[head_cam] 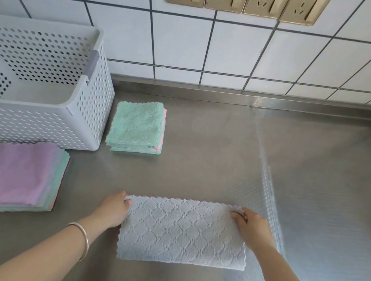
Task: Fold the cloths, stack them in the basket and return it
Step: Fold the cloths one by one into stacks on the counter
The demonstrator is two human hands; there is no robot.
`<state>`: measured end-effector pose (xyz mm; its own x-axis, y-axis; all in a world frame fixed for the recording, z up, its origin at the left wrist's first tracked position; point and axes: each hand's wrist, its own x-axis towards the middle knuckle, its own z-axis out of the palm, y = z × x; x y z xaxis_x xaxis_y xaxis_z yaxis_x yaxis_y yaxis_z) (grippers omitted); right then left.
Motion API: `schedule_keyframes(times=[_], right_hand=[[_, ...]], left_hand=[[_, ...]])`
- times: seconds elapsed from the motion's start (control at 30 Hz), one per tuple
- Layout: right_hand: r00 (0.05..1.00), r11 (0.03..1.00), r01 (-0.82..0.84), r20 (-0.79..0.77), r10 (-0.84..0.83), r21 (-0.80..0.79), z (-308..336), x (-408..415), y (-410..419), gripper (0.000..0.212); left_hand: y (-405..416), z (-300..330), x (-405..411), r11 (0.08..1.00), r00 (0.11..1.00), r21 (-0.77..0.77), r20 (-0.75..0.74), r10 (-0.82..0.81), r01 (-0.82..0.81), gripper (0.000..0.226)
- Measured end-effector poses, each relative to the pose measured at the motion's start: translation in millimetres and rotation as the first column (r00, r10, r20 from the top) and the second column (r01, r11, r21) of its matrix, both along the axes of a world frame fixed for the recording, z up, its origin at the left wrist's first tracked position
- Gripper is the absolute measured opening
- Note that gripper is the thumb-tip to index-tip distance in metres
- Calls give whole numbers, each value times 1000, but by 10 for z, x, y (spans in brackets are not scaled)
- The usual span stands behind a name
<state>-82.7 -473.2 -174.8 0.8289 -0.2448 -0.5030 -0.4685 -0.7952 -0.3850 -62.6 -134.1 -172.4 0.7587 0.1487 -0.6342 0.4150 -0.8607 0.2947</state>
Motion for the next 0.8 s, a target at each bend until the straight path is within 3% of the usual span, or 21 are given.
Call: schedule_keyframes(times=[0.13,0.2,0.27,0.33,0.43,0.53,0.63,0.8], right_hand=[[995,994,88,-45,-91,-59,-39,52,8,39],[989,986,134,-53,-139,-94,-6,47,31,39],[981,976,193,8,-194,-97,60,-18,63,38],[961,963,260,119,-250,-76,118,-151,96,36],[946,957,286,172,-275,-42,148,-450,183,33],[954,958,285,100,-281,-27,119,-711,310,39],[957,955,291,24,-290,-63,104,-862,397,45],[955,952,263,-98,-280,-158,124,-885,433,42]], left_hand=[[-15,31,-33,982,998,187,43,-36,27,30],[-57,103,-80,965,981,261,192,-33,-18,24],[-116,120,-136,966,902,260,417,-117,5,22],[-252,117,-225,954,790,236,542,-286,184,26],[-536,73,-415,780,628,261,475,-616,568,42],[-664,-84,-558,603,497,340,352,-793,721,53],[-640,-242,-591,564,474,375,311,-824,736,64],[-620,-276,-559,584,522,334,263,-812,740,69]])
